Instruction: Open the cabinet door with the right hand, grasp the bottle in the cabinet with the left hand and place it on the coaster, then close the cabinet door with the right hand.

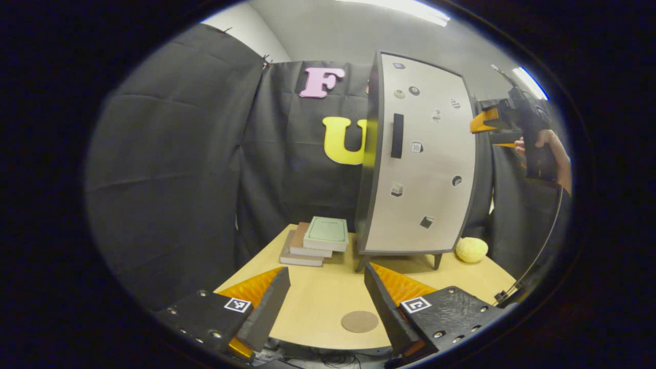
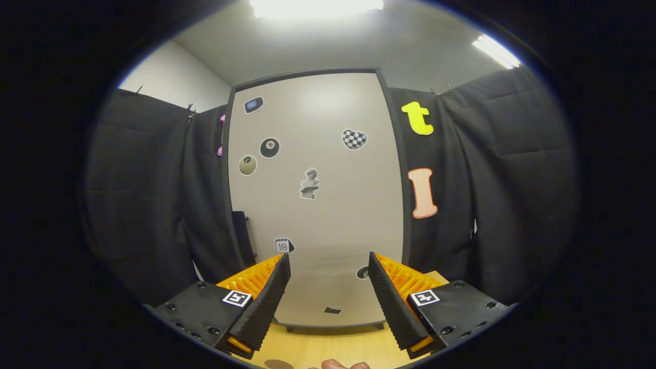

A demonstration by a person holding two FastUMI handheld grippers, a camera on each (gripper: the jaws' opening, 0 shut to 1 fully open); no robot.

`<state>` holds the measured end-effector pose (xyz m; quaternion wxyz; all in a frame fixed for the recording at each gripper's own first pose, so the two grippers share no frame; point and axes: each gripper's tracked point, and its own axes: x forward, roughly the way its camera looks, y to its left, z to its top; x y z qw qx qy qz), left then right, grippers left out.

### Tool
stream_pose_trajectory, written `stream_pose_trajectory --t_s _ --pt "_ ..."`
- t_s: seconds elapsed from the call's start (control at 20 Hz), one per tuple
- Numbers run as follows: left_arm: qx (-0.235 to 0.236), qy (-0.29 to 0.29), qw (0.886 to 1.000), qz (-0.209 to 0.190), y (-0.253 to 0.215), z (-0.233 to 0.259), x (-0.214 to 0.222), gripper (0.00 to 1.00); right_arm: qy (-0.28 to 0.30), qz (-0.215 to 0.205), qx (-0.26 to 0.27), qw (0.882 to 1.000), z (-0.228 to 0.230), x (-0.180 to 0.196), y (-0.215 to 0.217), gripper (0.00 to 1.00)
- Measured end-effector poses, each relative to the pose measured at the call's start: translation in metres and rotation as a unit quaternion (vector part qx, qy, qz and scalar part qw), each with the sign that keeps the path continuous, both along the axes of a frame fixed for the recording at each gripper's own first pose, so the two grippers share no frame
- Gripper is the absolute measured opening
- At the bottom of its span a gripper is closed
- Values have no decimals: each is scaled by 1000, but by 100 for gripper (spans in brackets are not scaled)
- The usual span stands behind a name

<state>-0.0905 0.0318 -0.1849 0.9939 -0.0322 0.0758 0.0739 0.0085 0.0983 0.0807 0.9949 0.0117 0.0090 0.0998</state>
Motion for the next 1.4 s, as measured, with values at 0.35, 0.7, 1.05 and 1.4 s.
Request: stream_pose_trajectory --t_s 0.35,0.7,1.05,1.4 --pt "-7 9 999 48 36 -5 -16 91 -21 60 -16 998 20 24 85 97" --pt "-2 10 997 79 65 -10 -15 90 -21 79 -20 996 16 53 148 92" --pt "15 11 992 121 107 -19 -24 90 8 58 -39 998 -13 99 172 92" --pt "42 12 988 146 131 -17 -28 88 49 30 -29 998 -38 125 182 61"
